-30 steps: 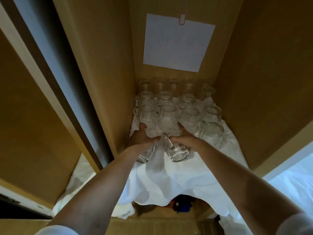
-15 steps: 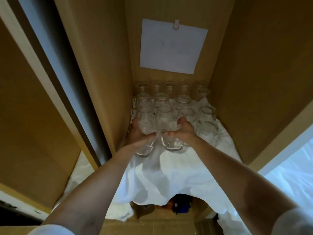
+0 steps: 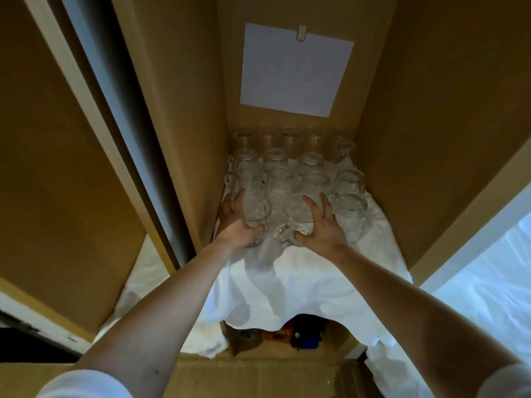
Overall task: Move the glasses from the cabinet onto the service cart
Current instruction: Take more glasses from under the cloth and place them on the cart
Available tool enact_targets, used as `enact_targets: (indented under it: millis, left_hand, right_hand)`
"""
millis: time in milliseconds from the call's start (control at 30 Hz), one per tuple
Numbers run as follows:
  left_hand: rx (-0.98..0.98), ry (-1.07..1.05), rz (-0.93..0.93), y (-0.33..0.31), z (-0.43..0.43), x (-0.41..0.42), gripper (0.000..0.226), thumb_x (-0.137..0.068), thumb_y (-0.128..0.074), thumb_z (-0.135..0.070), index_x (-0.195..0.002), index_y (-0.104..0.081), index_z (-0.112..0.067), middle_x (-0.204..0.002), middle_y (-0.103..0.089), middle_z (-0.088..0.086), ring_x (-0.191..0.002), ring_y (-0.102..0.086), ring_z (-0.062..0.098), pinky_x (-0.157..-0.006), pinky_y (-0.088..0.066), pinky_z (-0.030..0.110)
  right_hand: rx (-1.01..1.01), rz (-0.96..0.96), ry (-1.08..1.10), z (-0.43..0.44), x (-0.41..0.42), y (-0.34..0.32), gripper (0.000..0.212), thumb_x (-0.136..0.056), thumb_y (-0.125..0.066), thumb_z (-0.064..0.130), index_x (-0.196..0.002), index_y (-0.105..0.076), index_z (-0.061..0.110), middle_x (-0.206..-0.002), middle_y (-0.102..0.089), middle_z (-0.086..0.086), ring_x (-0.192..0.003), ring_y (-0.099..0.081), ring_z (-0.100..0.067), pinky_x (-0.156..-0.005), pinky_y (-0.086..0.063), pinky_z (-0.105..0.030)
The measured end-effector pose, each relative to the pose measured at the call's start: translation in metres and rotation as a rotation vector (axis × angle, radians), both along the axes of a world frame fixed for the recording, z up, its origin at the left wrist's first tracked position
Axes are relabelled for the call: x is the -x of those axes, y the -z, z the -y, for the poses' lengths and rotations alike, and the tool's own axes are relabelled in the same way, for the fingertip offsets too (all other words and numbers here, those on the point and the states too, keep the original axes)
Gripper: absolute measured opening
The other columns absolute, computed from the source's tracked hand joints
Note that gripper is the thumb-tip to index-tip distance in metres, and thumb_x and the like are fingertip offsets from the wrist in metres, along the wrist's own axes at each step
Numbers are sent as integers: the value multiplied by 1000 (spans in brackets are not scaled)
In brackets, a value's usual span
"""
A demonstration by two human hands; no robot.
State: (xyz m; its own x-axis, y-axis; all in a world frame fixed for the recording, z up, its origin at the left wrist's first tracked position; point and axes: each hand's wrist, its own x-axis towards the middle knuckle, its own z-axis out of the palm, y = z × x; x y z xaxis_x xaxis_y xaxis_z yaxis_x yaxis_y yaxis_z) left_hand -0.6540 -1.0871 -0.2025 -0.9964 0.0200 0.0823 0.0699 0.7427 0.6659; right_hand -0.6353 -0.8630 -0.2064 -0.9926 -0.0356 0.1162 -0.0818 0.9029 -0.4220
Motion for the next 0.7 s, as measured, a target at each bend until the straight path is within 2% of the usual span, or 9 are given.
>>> enact_targets:
  millis: [67,133,233,333,433,533,600,700]
  left_hand:
    - [83,13,42,-7,-3,1,108,-72,-73,-53,-150,0,-35,-158,7,-1,-146,1,25,-115,-15,35]
    - [126,24,70,-15,-4,6,109,-71,-73,-55,-149,1,-37,-159,9,-3,-146,0,26,-116,-16,38]
    - [216,85,111,-24,-5,16,113,-68,-74,-58,-150,2,-38,-160,5,-3,-146,-4,24,-116,-17,37]
    - [307,134,183,-25,-4,25,110,-69,-71,-62,-150,0,-40,-160,1,-4,-146,-6,23,-116,-18,35]
    - [298,138,181,-27,-3,27,106,-71,-71,-61,-150,-5,-37,-158,-4,-3,-145,-7,24,-114,-19,34]
    - [299,146,164,-28,0,27,107,-72,-73,-56,-151,-6,-32,-158,-6,-1,-144,-7,25,-114,-17,36]
    - [292,163,167,-27,4,30,108,-71,-75,-54,-151,-7,-32,-158,-8,0,-144,-9,26,-115,-17,36]
    - [237,191,164,-26,10,31,105,-71,-77,-48,-151,-11,-34,-158,-10,0,-144,-10,26,-113,-19,35]
  right_hand:
    - [-36,45,-84,-9,4,-8,93,-80,-67,47,-148,-4,43,-158,11,7,-137,-32,-34,-98,-46,-45]
    - [-7,117,-152,-16,13,-18,95,-80,-69,36,-149,-4,43,-159,11,7,-141,-24,-33,-106,-39,-42]
    - [8,220,-267,-21,30,-31,99,-78,-72,24,-148,-6,45,-159,7,7,-145,-13,-27,-110,-33,-37]
    - [-124,297,-378,-19,46,-38,101,-76,-74,22,-147,-8,48,-159,7,11,-146,-6,-25,-112,-31,-42]
    - [-198,302,-389,-17,55,-45,101,-72,-78,20,-146,-16,45,-157,-4,5,-144,-10,-25,-110,-33,-38]
    - [-228,282,-376,-14,56,-53,101,-66,-83,32,-145,-20,39,-143,-21,-5,-134,-28,-26,-103,-39,-33]
    - [-260,277,-337,-12,54,-52,102,-67,-81,43,-146,-19,34,-136,-25,-9,-128,-38,-29,-99,-42,-31]
    - [-322,238,-248,-6,49,-50,102,-70,-74,54,-149,-14,29,-144,-20,-11,-130,-33,-36,-103,-40,-39]
